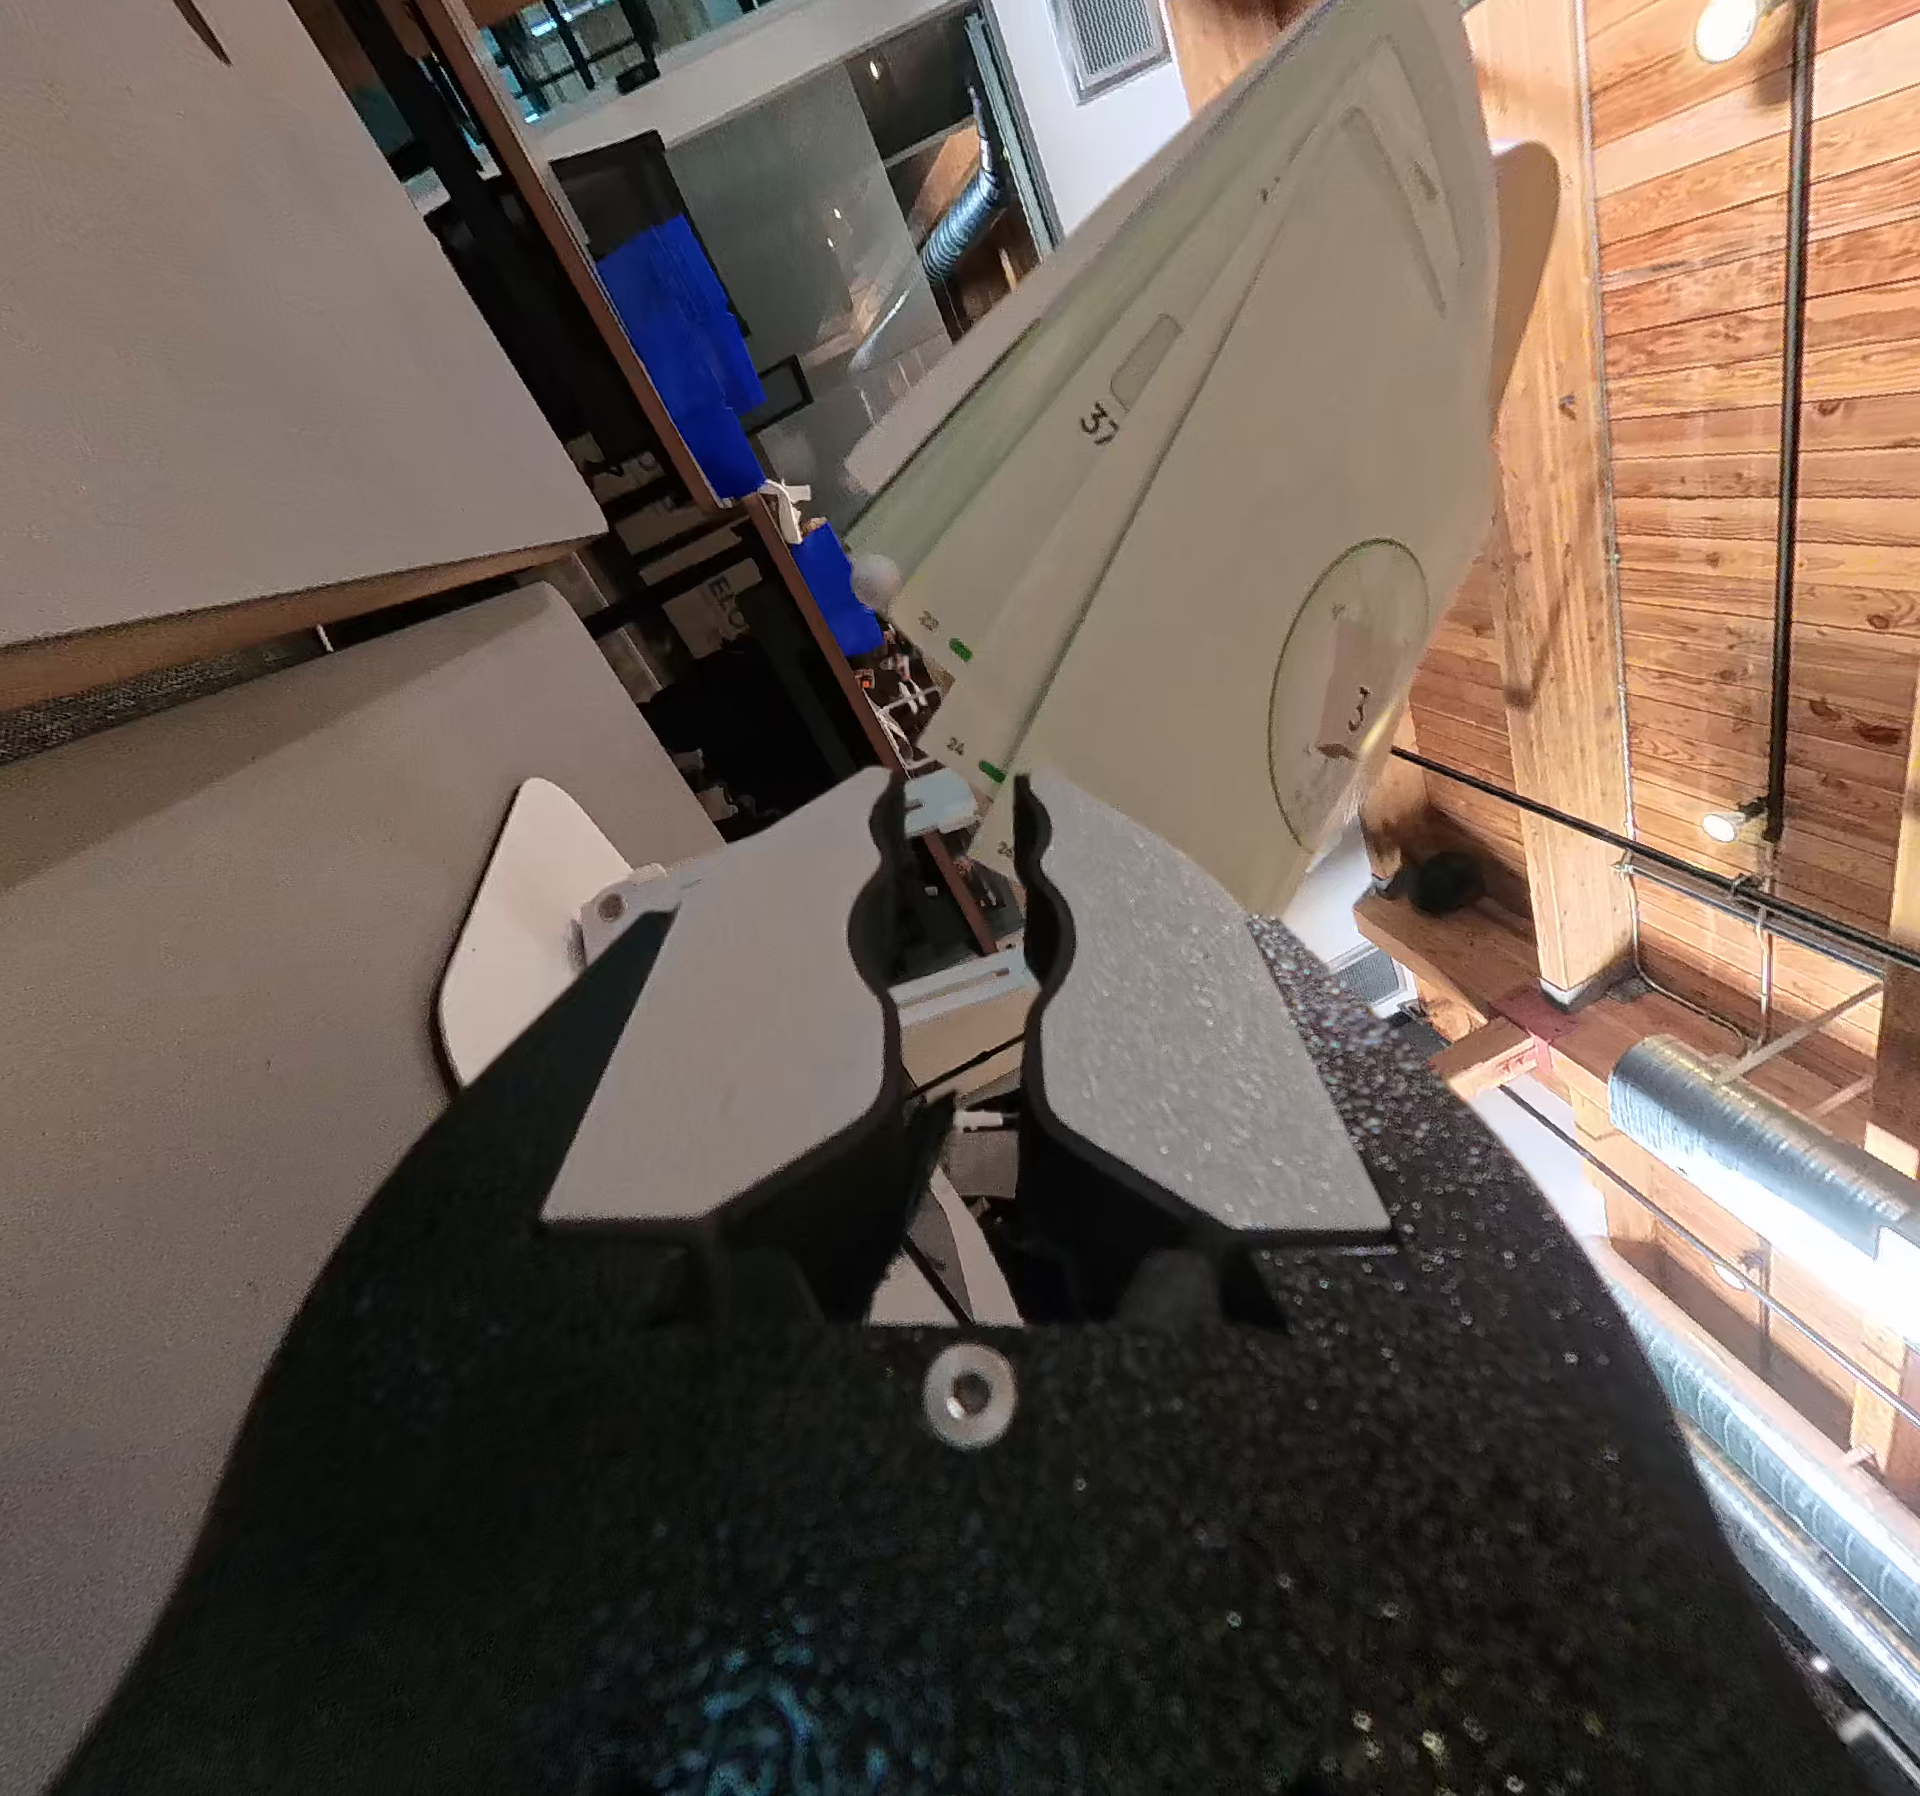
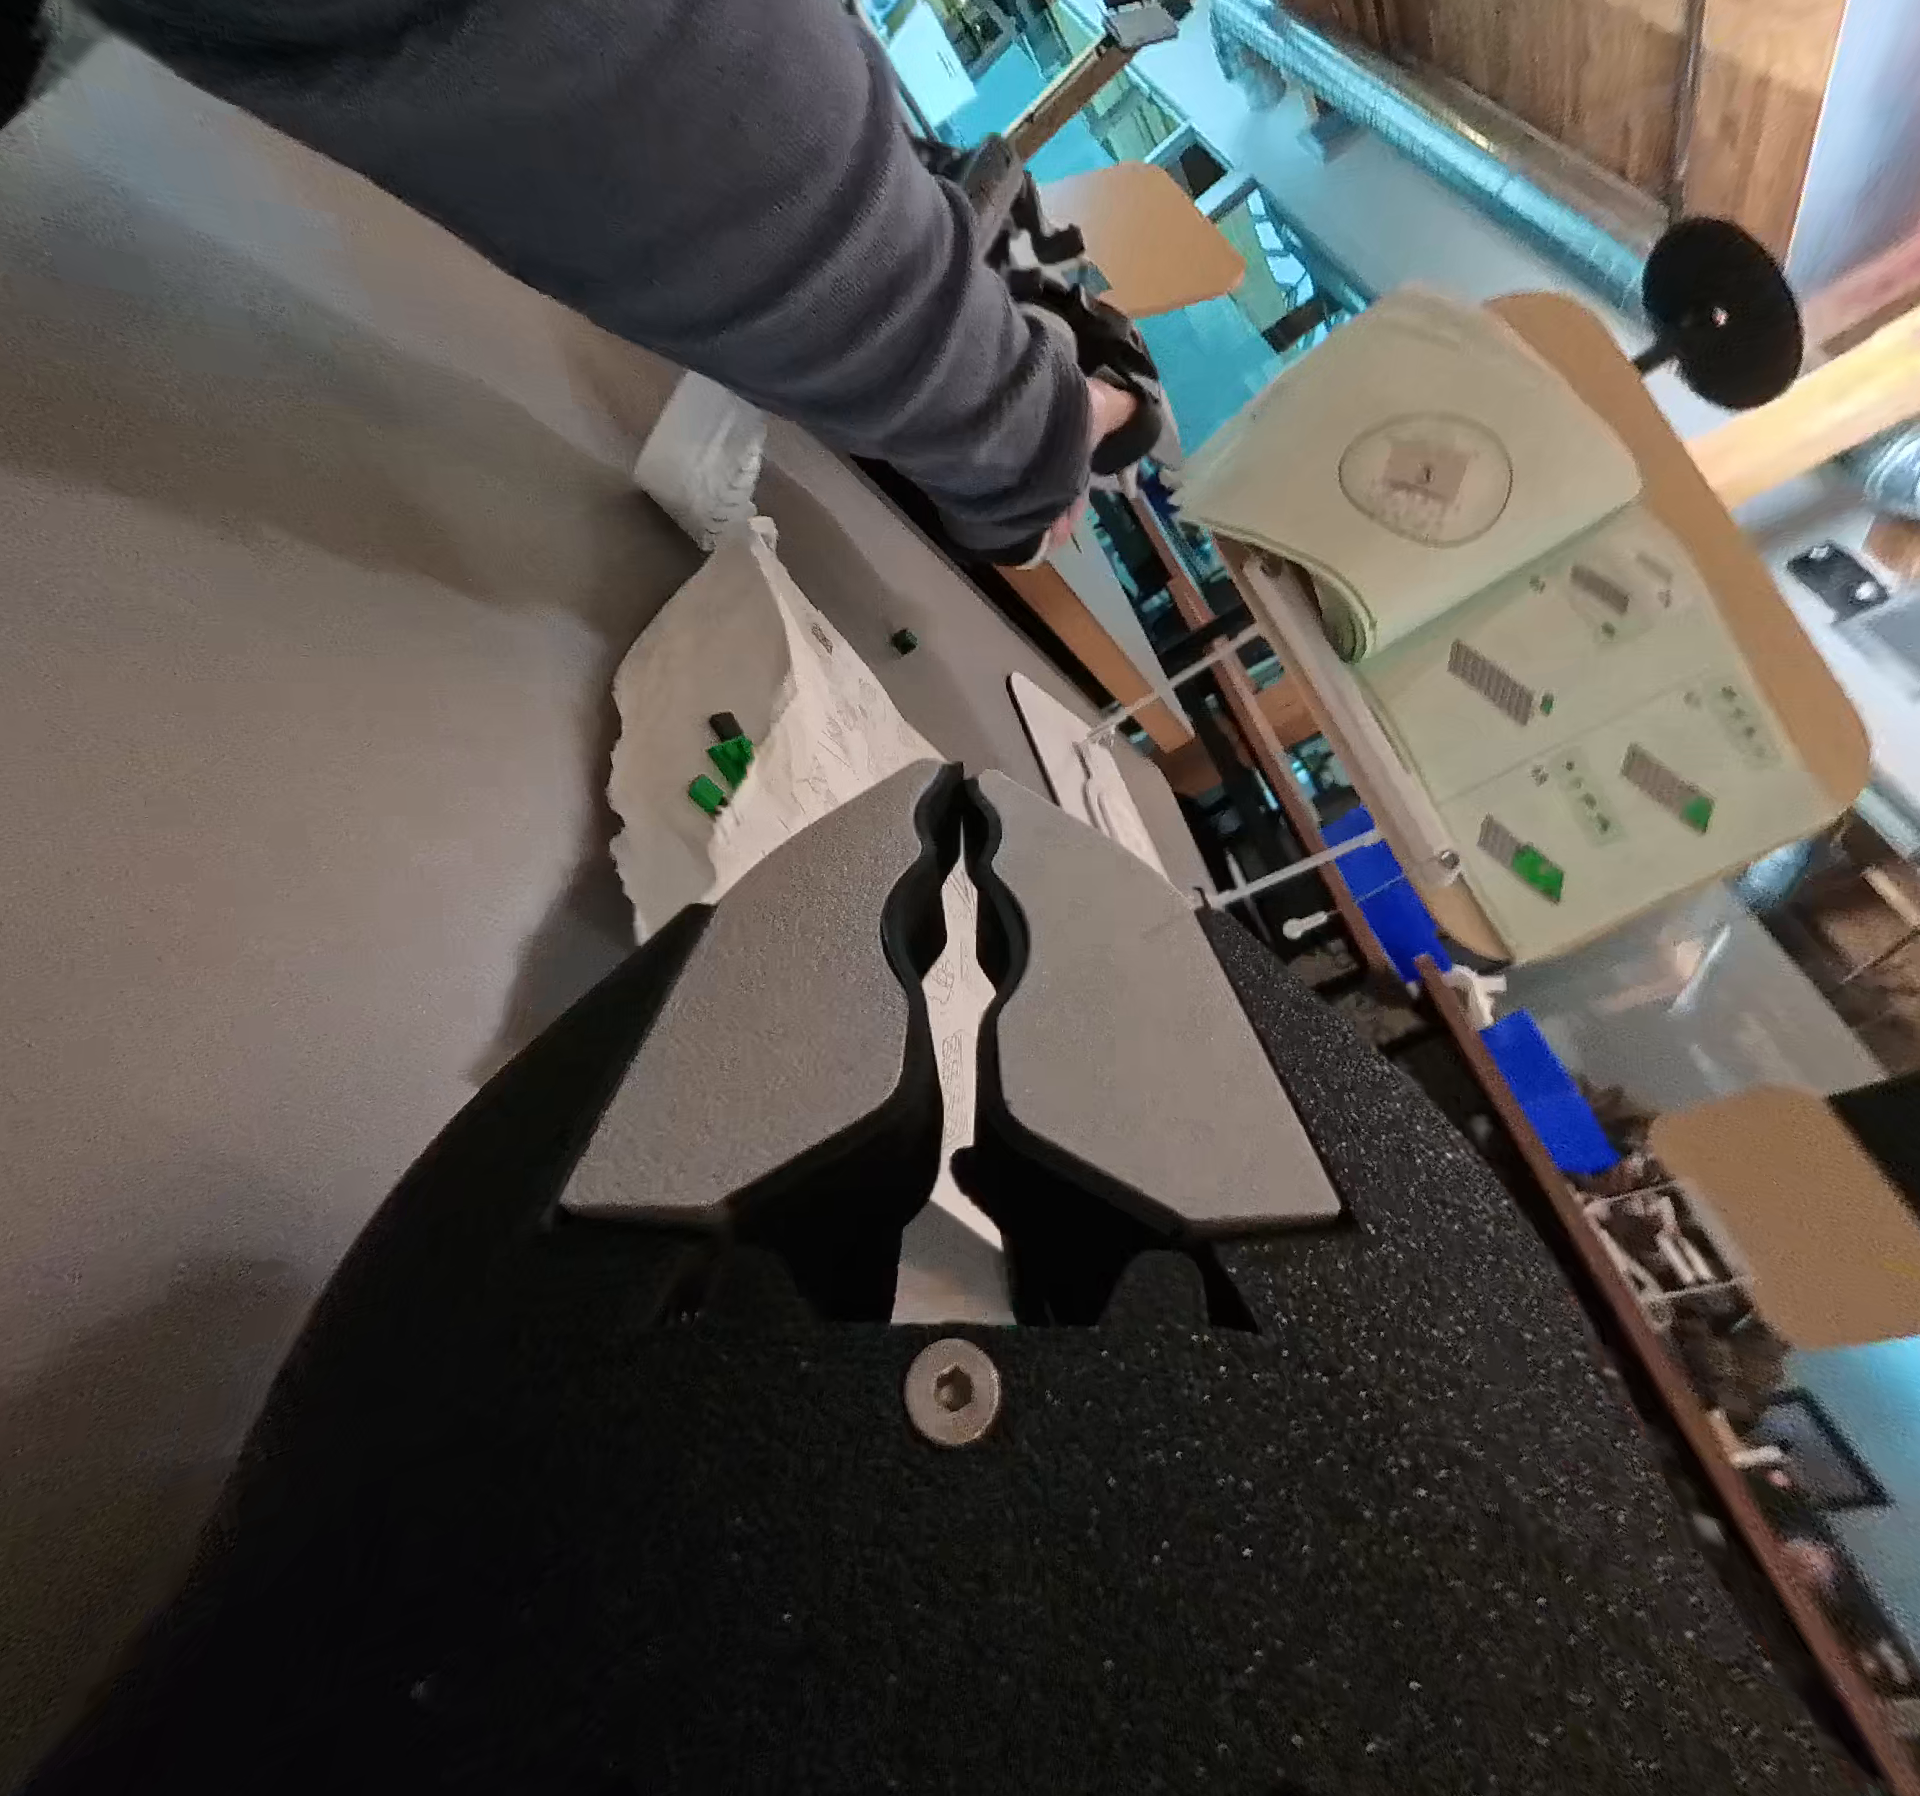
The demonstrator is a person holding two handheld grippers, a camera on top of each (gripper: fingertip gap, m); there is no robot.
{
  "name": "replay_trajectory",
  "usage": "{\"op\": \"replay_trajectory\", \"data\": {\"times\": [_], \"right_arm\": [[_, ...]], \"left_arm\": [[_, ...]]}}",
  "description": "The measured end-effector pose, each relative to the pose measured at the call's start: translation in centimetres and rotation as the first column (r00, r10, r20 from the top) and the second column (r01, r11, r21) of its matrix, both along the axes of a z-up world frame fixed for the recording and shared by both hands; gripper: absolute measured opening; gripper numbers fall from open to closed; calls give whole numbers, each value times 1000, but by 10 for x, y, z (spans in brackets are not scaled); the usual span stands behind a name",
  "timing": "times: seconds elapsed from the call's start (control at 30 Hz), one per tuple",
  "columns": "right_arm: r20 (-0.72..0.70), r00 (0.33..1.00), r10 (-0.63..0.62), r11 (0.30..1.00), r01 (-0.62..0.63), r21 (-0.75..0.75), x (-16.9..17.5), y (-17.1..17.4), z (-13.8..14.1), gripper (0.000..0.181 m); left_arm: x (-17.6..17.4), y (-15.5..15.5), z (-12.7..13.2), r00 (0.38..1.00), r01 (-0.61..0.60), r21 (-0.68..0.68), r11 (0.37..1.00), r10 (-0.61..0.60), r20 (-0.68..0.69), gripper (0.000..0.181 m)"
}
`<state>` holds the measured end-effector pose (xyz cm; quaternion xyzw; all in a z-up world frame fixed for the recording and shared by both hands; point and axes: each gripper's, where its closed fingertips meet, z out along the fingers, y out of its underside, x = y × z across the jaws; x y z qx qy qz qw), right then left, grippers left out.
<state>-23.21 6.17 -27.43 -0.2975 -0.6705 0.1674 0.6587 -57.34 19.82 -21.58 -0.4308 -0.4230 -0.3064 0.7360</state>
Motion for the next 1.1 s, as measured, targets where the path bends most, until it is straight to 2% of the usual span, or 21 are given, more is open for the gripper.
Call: {"op": "replay_trajectory", "data": {"times": [0.13,0.27,0.37,0.5,0.6,0.7,0.8,0.97,1.1], "right_arm": [[-7,1000,-18,1000,18,-21,0,7,0,0],[-20,999,-35,999,34,-27,0,10,1,0],[-44,998,-46,997,43,-61,0,16,2,0],[-76,995,-60,991,50,-126,2,24,5,0],[-95,993,-75,984,59,-166,3,31,6,0],[-99,992,-79,977,58,-204,3,34,6,0],[-92,992,-82,974,61,-218,2,36,4,0],[-90,992,-88,968,64,-241,1,39,2,0],[-88,991,-101,960,74,-269,1,44,1,0]], "left_arm": [[22,-10,7,997,14,-9,1000,-14,-79,16],[57,-27,17,967,-24,-49,998,11,-253,9],[79,-35,20,910,-89,-88,992,45,-411,6],[92,-41,15,813,-196,-96,976,107,-572,0],[97,-42,1,783,-231,-89,969,130,-609,0],[98,-38,1,768,-207,-104,973,96,-633,0],[98,-37,-5,731,-248,-124,961,102,-675,0],[103,-32,-3,720,-215,-125,969,71,-690,0],[104,-31,-1,742,-183,-118,976,58,-668,0]]}}
